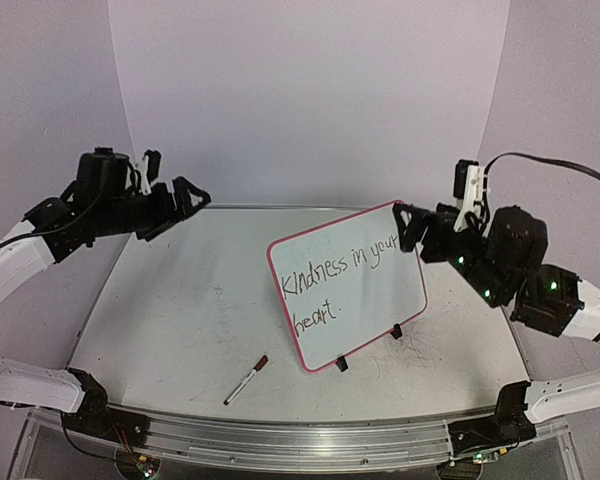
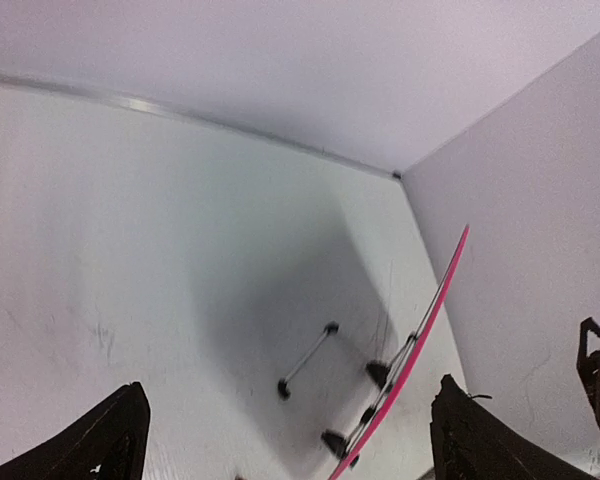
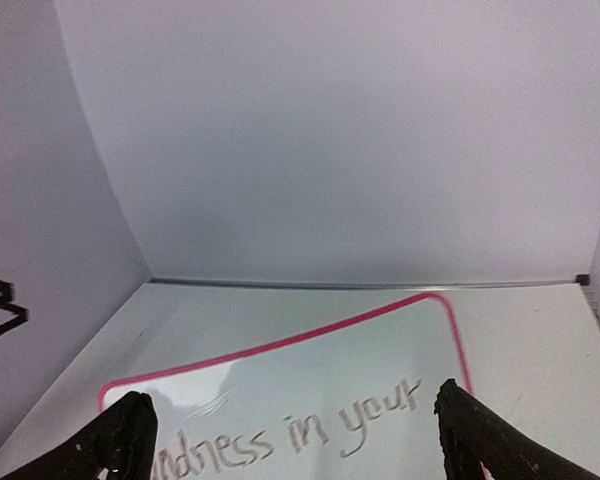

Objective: Write a sentence on the whiteboard
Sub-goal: Reset both arms

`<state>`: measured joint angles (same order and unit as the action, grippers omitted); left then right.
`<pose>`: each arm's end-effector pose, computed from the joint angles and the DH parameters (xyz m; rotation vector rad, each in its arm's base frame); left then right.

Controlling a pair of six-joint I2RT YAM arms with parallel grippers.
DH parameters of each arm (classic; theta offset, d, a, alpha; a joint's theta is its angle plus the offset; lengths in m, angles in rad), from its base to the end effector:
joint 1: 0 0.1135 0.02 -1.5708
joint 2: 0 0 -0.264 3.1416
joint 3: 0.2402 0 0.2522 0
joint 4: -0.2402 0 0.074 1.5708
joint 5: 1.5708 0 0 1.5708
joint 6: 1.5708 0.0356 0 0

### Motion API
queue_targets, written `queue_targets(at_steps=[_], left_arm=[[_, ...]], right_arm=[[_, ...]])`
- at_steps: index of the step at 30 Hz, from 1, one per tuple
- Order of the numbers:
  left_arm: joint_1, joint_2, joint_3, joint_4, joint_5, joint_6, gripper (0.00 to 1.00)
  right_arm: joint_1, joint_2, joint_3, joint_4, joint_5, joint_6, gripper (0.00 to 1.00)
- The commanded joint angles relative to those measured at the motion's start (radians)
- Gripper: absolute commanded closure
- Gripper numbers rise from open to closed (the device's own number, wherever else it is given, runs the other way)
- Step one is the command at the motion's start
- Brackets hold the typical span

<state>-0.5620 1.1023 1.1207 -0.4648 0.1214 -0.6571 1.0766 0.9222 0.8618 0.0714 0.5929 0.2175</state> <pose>0.2035 -0.1333 0.3663 -0.0198 2.1311 -0.8743 0.1182 0.1774 0.3701 -0.2060 1.5753 0.5553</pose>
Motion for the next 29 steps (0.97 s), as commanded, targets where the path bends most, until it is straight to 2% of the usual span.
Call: queue_targets(at_steps=[1,6,7,9,12,18,29], left_arm=[[0.004,-0.038,0.177,-0.006,-0.236,0.169,0.01],[0.004,-0.065,0.364,0.024,-0.347,0.291,0.01],[0.004,-0.076,0.389,0.035,-0.354,0.315,0.01],[0.004,-0.095,0.427,0.047,-0.356,0.350,0.01],[0.004,-0.130,0.449,0.057,-0.363,0.365,0.01],[0.003,-0.202,0.379,0.092,-0.356,0.347,0.01],[0.004,-0.201,0.337,0.100,-0.345,0.331,0.01]], right_arm=[[-0.246,0.079,0.181,-0.167,-0.105,0.008,0.02],[-0.689,0.165,0.348,-0.270,-0.483,0.041,0.02],[-0.760,0.172,0.371,-0.279,-0.562,0.045,0.02],[-0.825,0.172,0.408,-0.285,-0.639,0.024,0.02],[-0.833,0.142,0.449,-0.289,-0.614,-0.008,0.02],[-0.833,0.047,0.491,-0.293,-0.593,-0.006,0.02],[-0.834,-0.057,0.466,-0.275,-0.573,-0.008,0.02]])
